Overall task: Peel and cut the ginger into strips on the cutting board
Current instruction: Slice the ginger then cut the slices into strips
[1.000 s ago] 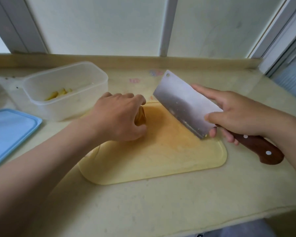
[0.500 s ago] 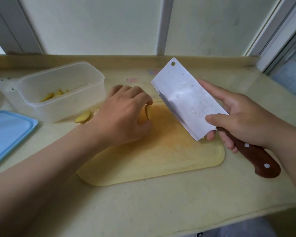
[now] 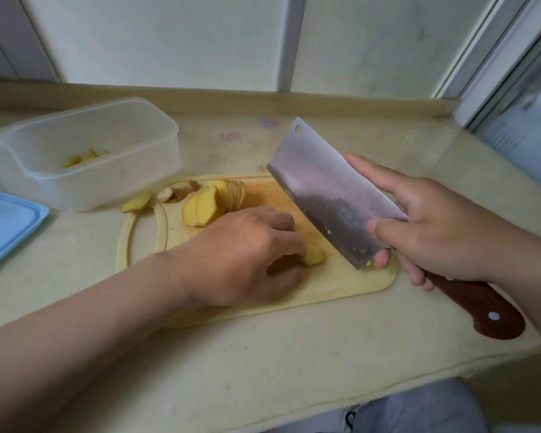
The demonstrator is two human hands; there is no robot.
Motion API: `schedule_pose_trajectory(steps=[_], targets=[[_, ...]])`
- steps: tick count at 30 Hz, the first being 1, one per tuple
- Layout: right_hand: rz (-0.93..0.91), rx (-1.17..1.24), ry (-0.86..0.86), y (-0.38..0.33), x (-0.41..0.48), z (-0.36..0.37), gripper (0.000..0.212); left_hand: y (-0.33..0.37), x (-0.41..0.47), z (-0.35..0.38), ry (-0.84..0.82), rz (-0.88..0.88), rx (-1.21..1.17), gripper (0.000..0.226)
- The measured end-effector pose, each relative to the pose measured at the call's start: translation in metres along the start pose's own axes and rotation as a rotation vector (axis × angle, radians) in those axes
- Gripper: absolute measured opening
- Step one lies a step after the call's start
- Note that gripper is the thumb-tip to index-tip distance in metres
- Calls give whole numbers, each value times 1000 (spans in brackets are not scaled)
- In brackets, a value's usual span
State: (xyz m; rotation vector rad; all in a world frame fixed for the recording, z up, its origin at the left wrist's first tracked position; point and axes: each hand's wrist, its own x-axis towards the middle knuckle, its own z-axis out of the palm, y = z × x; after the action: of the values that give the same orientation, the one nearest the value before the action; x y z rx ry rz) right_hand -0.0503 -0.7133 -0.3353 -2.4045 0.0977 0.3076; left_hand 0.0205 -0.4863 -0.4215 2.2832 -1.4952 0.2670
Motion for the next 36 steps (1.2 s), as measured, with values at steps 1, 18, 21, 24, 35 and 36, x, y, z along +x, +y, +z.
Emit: schedule_pose_trajectory(steps=[1,18,21,24,35,36], targets=[[-1,-18,-8,-1,-2,0,86,-1,0,1,16,-6,-8,21],[-61,-83,80,10,-15,23,87,2,-2,16,161,-37,14,18],[-63,-118,83,4,-18,24,87,3,-3,14,170,-11,53,25],[-61,-169,72,1,-17,25,86,6,-4,14,179,43,91,26],[-50,-352,-50,-22,16,24,85,3,-5,13,139,125,77,32],[-73,-338,-24,-21,23,25,86,3,-5,13,135,129,79,33]])
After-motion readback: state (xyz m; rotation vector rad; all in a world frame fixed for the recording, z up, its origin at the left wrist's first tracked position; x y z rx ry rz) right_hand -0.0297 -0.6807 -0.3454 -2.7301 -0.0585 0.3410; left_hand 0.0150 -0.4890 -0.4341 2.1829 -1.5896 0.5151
